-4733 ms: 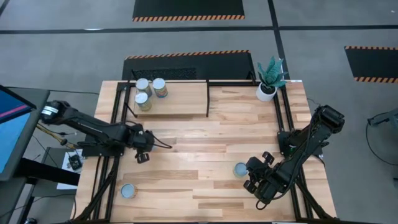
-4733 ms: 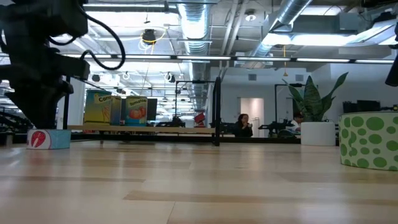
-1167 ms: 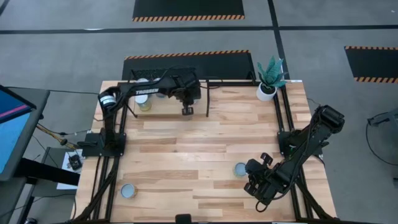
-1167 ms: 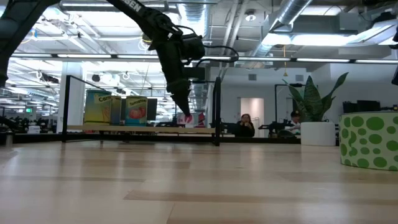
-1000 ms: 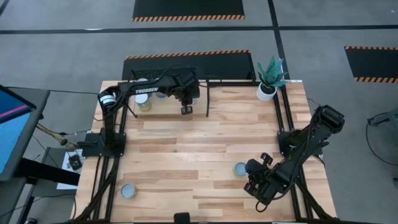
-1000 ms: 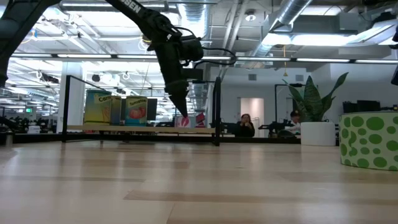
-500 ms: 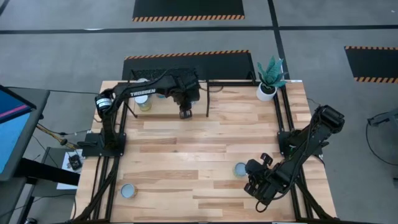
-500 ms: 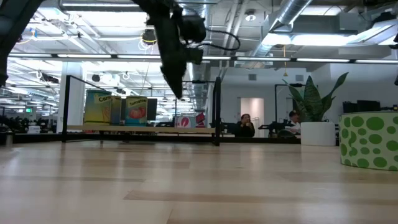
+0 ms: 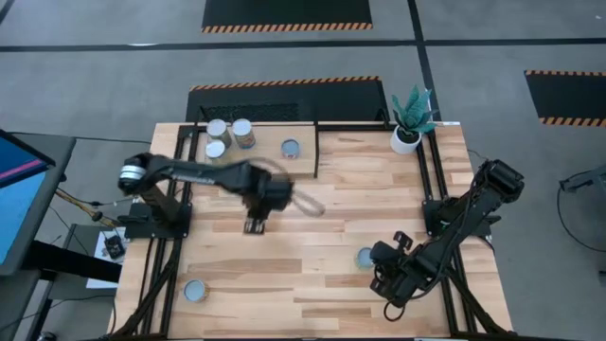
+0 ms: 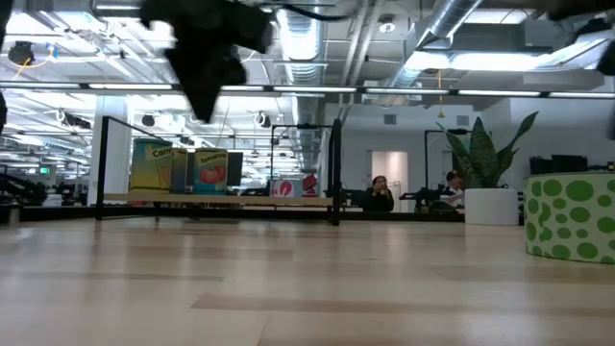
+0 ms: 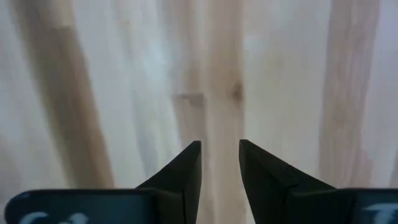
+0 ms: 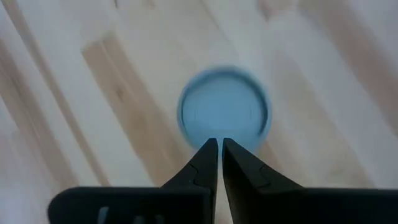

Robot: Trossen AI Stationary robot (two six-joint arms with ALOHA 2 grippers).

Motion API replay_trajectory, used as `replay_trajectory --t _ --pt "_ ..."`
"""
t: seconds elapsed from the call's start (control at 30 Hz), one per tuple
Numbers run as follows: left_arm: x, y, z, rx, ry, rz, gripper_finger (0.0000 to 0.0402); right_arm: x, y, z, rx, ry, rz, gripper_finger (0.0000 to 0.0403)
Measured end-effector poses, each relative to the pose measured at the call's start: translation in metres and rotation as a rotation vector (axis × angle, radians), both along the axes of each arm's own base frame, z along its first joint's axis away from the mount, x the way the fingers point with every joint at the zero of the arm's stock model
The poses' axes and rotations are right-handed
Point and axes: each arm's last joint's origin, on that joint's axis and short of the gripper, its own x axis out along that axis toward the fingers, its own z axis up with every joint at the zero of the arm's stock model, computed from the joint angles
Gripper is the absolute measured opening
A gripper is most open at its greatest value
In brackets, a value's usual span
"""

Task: Pick and place cans onto a shelf
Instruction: Move the cans to the center of the table

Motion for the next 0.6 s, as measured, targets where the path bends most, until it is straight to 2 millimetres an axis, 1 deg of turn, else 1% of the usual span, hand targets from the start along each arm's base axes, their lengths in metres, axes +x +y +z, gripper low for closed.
replay_trajectory --t 0.13,0.27,0.33,0.4,0.5,0.6 --pt "-0.025 -0.027 -0.011 0.034 -0.099 0.021 0.0098 -0.003 0.002 -0.001 0.073 0.083 0.021 0.0049" --pt "-0.049 -0.043 -0.023 0.041 -0.226 0.049 0.0098 -0.002 0.001 -0.002 0.094 0.121 0.017 0.0031" --pt "-0.060 -0.045 -0.025 0.038 -0.277 0.077 0.0098 0.000 0.000 -0.006 0.103 0.152 0.008 0.0014" --pt "-0.072 -0.046 -0.028 0.042 -0.288 0.112 0.0098 0.002 0.000 -0.012 0.118 0.202 0.001 0.0008" --pt "-0.084 -0.047 -0.026 0.042 -0.322 0.159 0.0098 0.010 -0.001 -0.028 0.131 0.305 -0.010 0.0019" --pt "-0.091 -0.047 -0.021 0.042 -0.360 0.166 0.0098 0.024 -0.006 -0.045 0.100 0.332 0.005 0.0024"
